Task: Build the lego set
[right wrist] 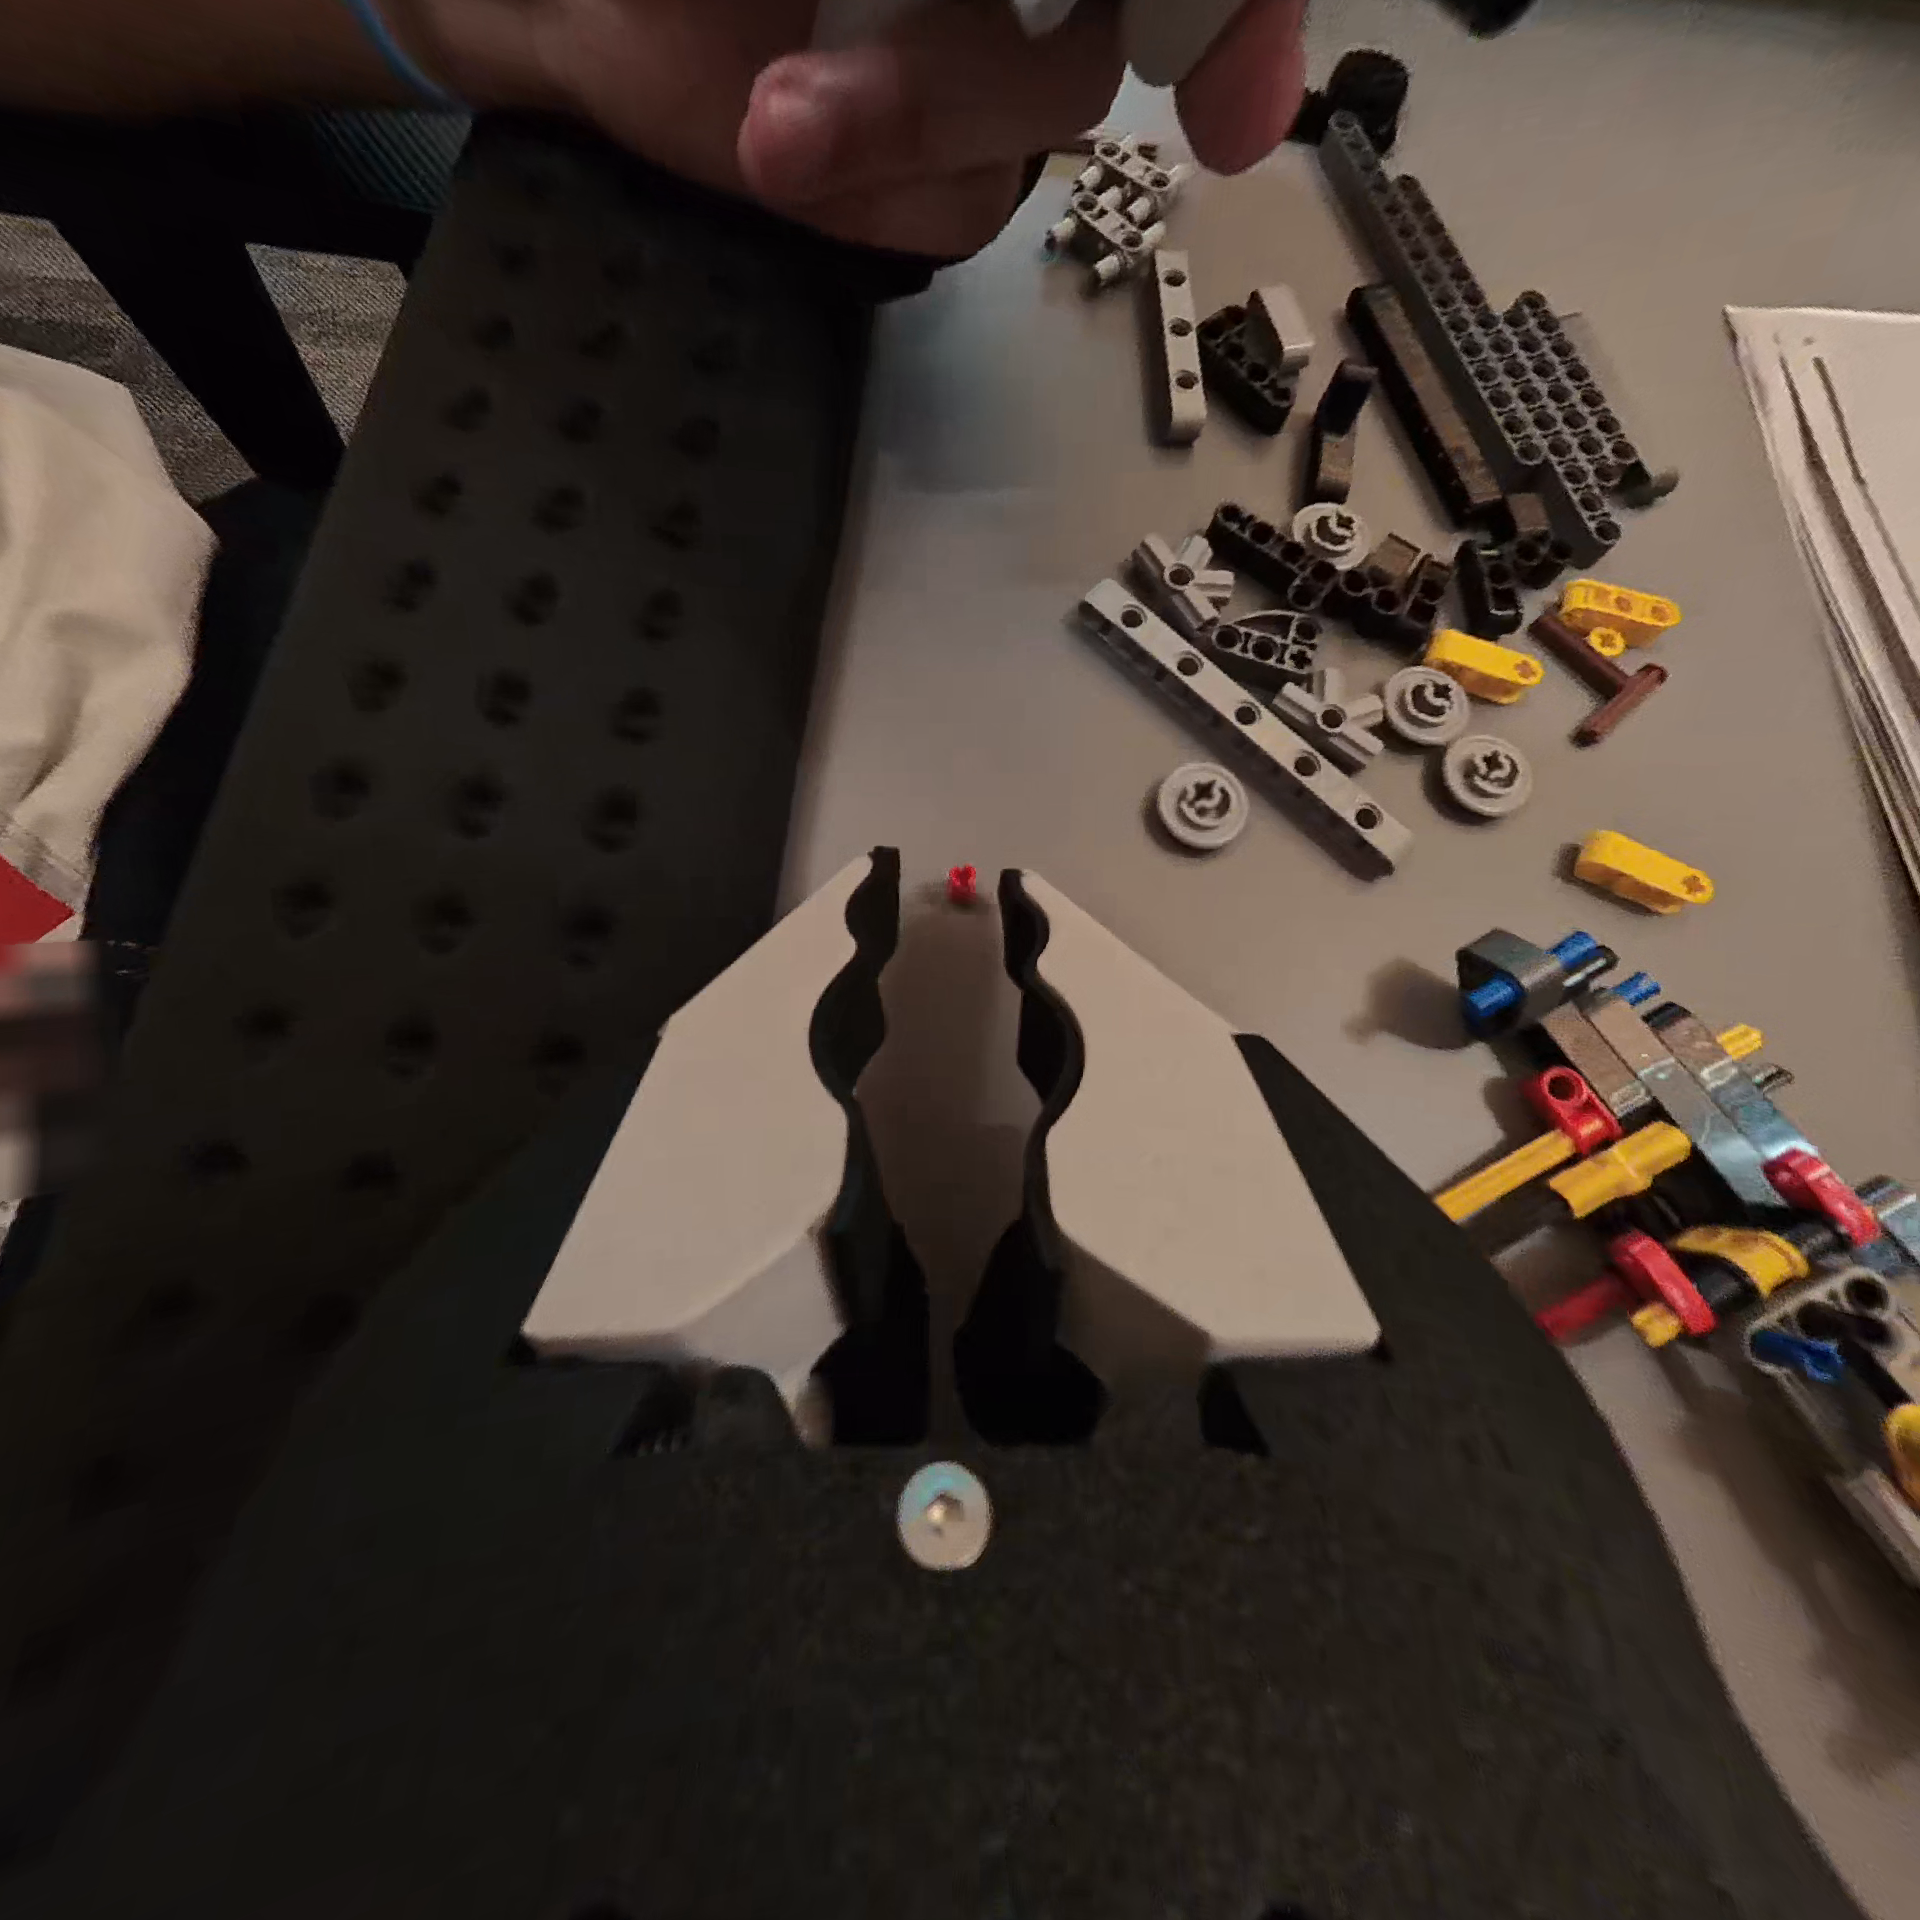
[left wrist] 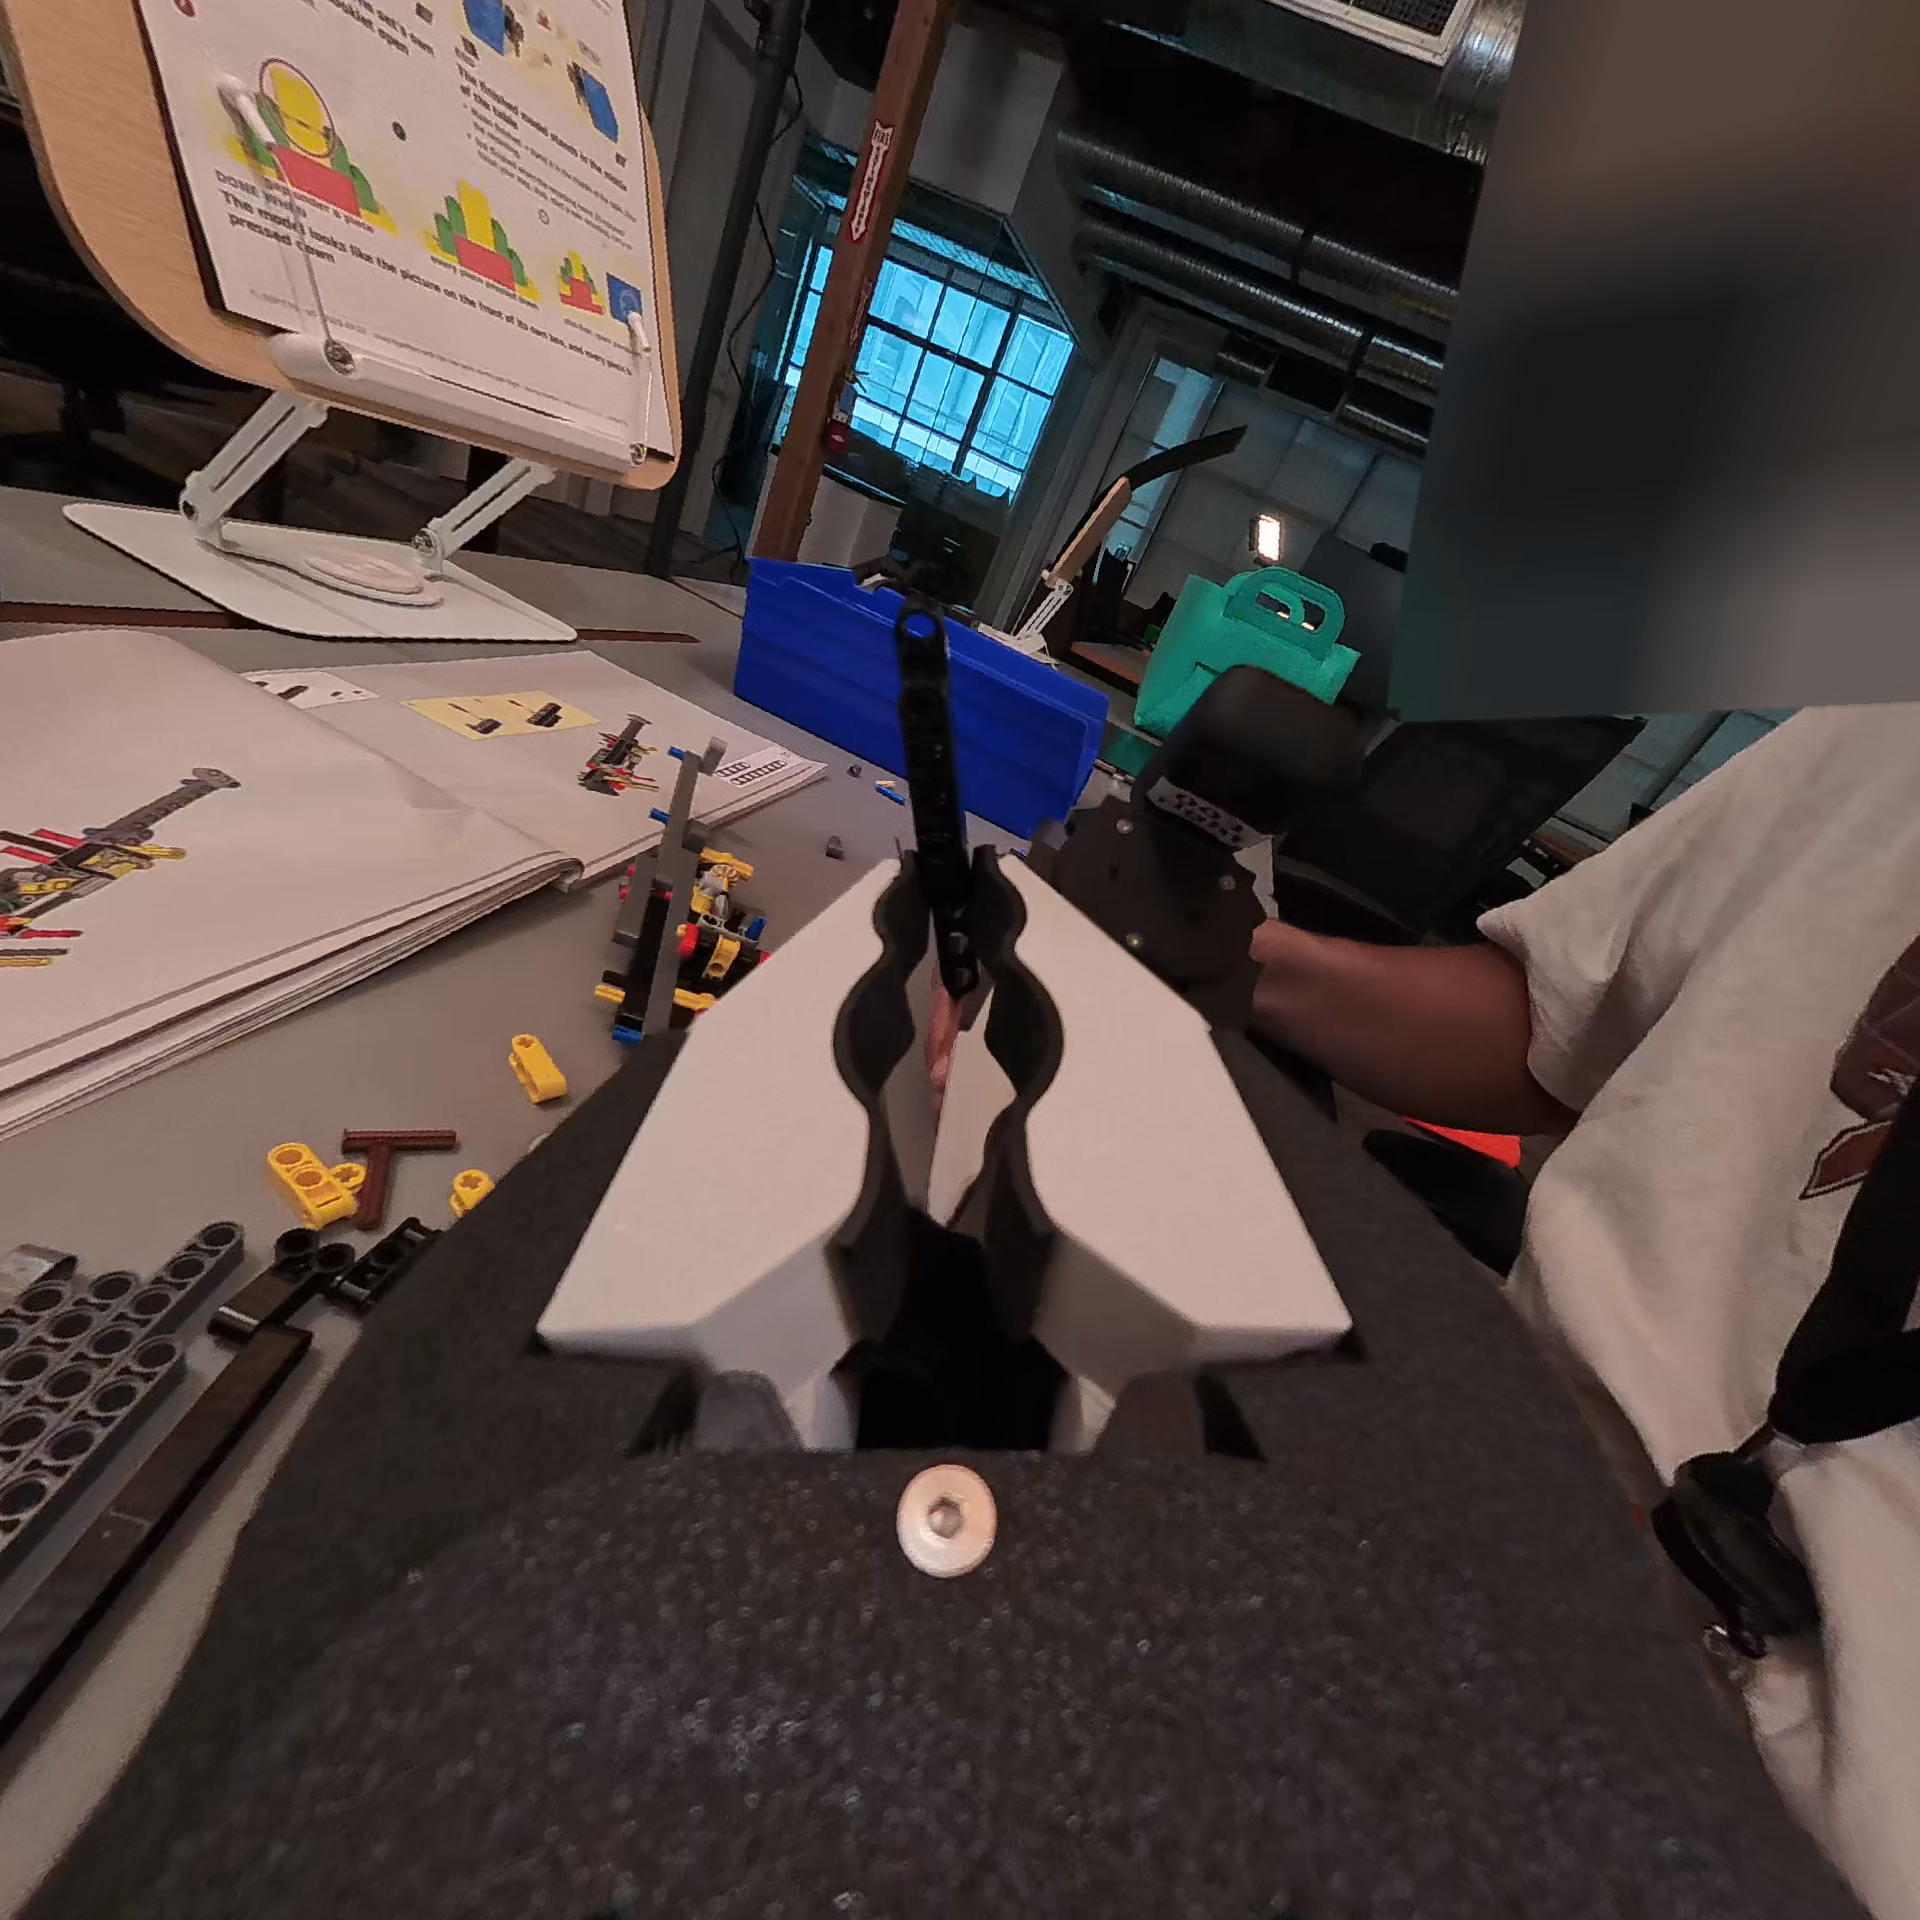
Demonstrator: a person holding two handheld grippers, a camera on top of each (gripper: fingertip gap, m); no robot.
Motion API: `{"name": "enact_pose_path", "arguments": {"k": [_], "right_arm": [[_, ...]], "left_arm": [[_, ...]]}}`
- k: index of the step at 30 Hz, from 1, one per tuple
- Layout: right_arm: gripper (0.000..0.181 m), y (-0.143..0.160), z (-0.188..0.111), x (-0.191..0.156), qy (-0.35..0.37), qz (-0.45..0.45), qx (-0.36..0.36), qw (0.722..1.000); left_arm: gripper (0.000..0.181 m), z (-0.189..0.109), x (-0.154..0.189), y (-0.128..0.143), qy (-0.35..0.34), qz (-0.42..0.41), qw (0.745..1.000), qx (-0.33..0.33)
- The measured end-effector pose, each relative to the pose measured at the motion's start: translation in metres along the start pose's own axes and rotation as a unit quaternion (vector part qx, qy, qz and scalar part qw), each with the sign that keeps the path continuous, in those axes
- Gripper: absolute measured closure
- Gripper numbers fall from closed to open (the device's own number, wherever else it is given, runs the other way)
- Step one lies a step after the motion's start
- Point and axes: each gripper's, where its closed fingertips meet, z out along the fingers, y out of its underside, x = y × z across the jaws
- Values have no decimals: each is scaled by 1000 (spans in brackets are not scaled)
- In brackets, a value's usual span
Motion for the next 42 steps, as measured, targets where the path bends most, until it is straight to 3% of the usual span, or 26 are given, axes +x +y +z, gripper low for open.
{"name": "enact_pose_path", "arguments": {"k": [10,14,17,19,32,42], "right_arm": [[178,2,2,8,30,0,7,1000],[178,-47,-41,22,21,97,191,977],[178,-81,-84,45,-12,219,353,909],[178,-87,-90,53,-38,266,390,881],[178,-94,-75,46,-42,243,365,898],[178,-95,-76,45,-77,267,379,883]], "left_arm": [[174,3,0,4,7,-8,1000,-13],[175,11,0,18,-4,12,998,-57],[175,18,1,26,-3,20,996,-82],[175,20,2,23,6,4,998,-69],[174,26,10,16,27,-15,999,-41],[175,29,13,20,29,-2,998,-50]]}}
